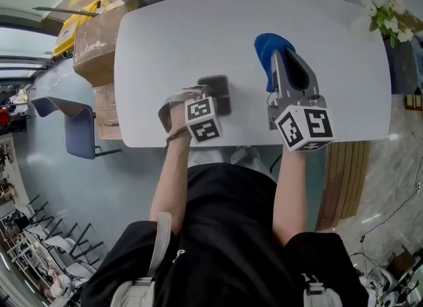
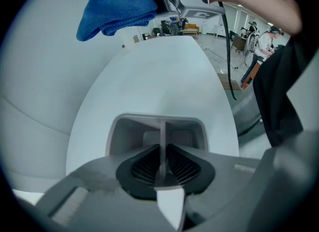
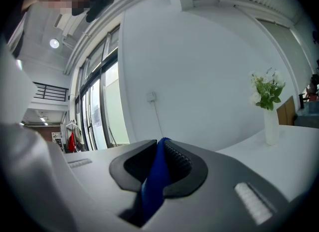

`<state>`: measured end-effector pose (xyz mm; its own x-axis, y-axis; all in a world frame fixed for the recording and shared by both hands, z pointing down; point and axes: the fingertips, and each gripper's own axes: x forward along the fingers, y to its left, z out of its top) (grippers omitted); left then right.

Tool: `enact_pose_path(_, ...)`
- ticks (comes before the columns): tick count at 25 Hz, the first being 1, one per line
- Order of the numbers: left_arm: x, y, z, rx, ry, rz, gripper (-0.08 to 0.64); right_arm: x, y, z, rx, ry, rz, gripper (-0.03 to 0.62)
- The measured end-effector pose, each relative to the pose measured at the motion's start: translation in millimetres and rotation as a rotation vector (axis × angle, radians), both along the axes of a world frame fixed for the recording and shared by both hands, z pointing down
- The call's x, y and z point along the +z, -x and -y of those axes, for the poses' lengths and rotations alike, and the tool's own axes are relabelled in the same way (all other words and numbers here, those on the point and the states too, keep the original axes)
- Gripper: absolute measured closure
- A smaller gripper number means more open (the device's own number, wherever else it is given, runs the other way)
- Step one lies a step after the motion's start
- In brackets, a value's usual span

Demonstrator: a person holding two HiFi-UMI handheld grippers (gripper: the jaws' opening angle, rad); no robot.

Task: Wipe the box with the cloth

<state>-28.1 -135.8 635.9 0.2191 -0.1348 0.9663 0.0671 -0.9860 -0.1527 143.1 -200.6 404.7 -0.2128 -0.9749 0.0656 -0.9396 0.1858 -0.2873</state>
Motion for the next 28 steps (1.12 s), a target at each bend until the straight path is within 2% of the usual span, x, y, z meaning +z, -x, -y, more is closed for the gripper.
enact_pose_path(7,6,-5,1,0.009,-0.012,0.09,0.499,2,-1,1,0.006,0.004,0.003,0.549)
enact_pose_path(16,7,-2,0,-0.032,0.014,0.05,0.505,0,4,-1,-0.01,0.002,-0.005,0.549)
enact_pose_path(21,0,4,-4,-0.085,0.053,-0.017,0.515,-2,4,-3,-0.016,0.0,-0.01,0.549)
enact_pose_path(28,-23,-2,-5,-0.195,0.095,-0.209,0.515,-8,7,-7,-0.039,-0.011,-0.016,0.549)
